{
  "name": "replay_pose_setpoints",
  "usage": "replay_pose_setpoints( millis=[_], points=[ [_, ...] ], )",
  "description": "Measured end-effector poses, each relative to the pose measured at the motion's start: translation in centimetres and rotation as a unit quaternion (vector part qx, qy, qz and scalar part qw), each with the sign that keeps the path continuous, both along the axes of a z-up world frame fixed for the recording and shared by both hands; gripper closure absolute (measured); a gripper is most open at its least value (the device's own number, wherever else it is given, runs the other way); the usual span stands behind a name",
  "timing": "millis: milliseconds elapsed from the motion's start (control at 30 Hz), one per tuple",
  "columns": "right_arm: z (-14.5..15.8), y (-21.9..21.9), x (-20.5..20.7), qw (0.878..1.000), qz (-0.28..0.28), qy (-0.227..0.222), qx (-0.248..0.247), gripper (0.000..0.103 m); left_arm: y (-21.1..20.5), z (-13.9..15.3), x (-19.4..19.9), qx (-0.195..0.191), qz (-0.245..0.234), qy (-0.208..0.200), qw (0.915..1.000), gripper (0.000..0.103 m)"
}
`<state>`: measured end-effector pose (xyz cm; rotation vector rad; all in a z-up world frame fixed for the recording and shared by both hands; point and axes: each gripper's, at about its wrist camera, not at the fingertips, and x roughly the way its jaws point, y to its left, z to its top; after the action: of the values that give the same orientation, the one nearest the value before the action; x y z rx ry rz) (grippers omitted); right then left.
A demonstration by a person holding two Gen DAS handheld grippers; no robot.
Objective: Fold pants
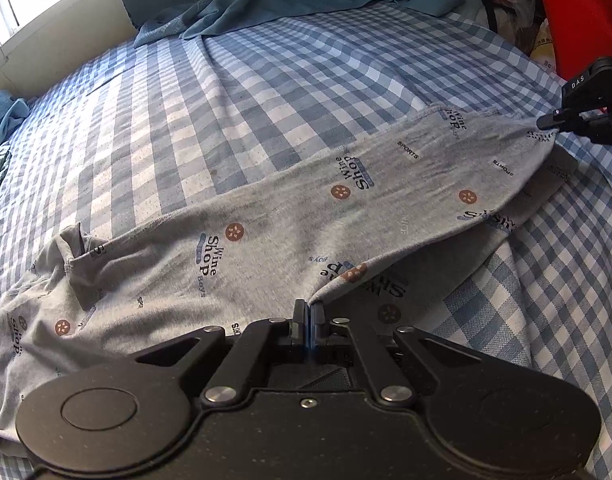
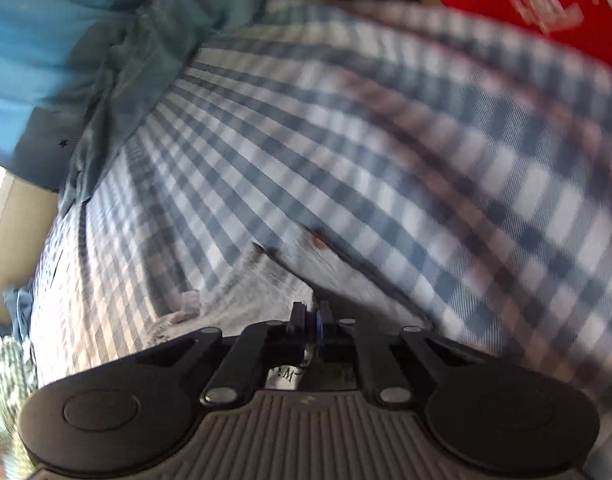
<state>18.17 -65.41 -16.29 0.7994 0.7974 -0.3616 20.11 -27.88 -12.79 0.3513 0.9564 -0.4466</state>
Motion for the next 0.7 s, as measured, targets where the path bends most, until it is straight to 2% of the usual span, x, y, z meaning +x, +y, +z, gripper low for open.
replay_pose_setpoints(
  millis=[67,167,233,300,367,467,700],
  points=[
    [2.1,0.4,-0.2,0.998,0.028,-0.030,-0.050,0.098,0.0,0.7,-0.1,-0.006,-0.003,-0.010,0.9999,0.103],
    [4.3,0.7,-0.8,0.991,0.049,-0.046,-0.114,0.098,-0.2,1.3,-0.4,-0.015,-0.016,-0.014,0.9997,0.103],
    [3.9,0.4,-1.1,0.991,0.052,-0.034,-0.118,0.098,-0.7,1.0,-0.6,-0.005,-0.031,-0.013,0.9994,0.103],
    [2.1,0.1,-1.1,0.993,0.053,-0.004,-0.103,0.098,-1.1,0.2,-0.7,0.009,-0.041,-0.004,0.9991,0.103],
    [0.4,0.1,-1.2,0.994,0.051,0.024,-0.091,0.098,-1.2,-0.7,-0.6,0.017,-0.044,0.010,0.9988,0.103],
    [-1.1,0.4,-1.5,0.994,0.050,0.043,-0.090,0.098,-1.2,-1.6,-0.4,0.022,-0.044,0.021,0.9986,0.103],
    [-1.1,1.0,-1.3,0.990,0.063,0.057,-0.113,0.098,-0.9,-2.0,0.0,0.009,-0.035,0.041,0.9985,0.102]
  ],
)
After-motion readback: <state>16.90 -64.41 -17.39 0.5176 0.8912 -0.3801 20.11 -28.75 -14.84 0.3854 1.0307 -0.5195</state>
